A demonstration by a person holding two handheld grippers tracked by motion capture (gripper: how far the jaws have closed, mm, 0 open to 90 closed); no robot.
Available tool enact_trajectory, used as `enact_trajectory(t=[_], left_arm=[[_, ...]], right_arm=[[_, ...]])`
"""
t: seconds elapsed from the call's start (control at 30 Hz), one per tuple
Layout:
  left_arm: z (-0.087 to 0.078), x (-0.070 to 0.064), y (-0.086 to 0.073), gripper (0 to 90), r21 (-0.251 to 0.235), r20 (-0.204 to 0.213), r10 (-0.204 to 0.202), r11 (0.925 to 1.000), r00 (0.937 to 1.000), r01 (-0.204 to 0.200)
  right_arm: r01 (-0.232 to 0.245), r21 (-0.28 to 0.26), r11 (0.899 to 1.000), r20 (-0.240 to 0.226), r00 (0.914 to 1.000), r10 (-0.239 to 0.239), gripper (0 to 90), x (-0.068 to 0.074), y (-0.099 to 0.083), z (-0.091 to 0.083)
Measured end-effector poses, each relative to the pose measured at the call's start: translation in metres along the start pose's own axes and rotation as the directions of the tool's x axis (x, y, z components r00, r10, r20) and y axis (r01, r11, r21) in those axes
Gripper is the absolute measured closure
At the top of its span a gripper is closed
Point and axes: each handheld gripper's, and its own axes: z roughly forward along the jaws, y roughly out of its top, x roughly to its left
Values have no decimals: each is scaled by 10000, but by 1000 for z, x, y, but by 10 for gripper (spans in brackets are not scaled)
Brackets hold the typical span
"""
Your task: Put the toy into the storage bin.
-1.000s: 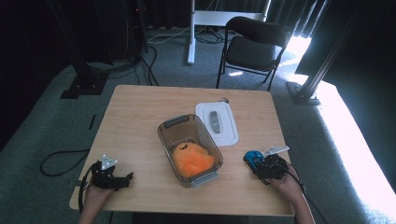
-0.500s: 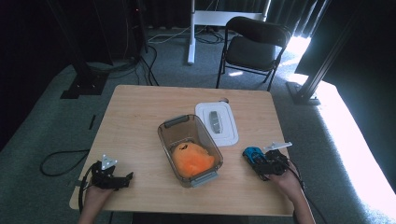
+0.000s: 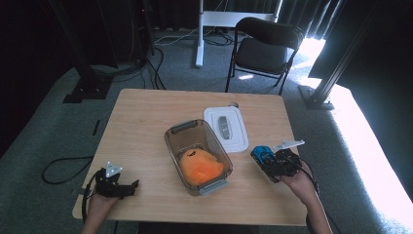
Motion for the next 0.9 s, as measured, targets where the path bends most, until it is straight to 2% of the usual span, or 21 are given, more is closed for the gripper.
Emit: enact_trajectory(t=[0.1, 0.3, 0.43, 0.63, 0.73, 0.77, 0.9], left_arm=[[0, 0, 0, 2, 0, -1, 1, 10000, 10000, -1], [0, 0, 0, 2, 1, -1, -2, 10000, 10000, 2], [0, 0, 0, 2, -1, -1, -3, 10000, 10000, 3], [0, 0, 0, 2, -13, -2, -14, 10000, 10000, 14], [0, 0, 0, 2, 5, 1, 5, 10000, 10000, -5], [0, 0, 0, 2, 3, -6, 21, 10000, 10000, -21], [0, 0, 0, 2, -16, -7, 2, 10000, 10000, -2]], right_arm=[[-95, 45, 9999, 62, 9999, 94, 261, 1, 7, -3], [-335, -29, 9994, -182, 9993, 334, 261, 3, 19, -12], [-132, -37, 9999, -25, 9999, 132, 261, 7, 30, -18], [112, -251, 9996, -132, 9998, -115, 261, 17, 51, -28], [109, -299, 9995, -172, 9998, -114, 261, 18, 53, -29], [281, -373, 9989, -111, 9995, -285, 261, 23, 62, -32], [493, -439, 9978, -197, 9985, -502, 261, 29, 76, -35]])
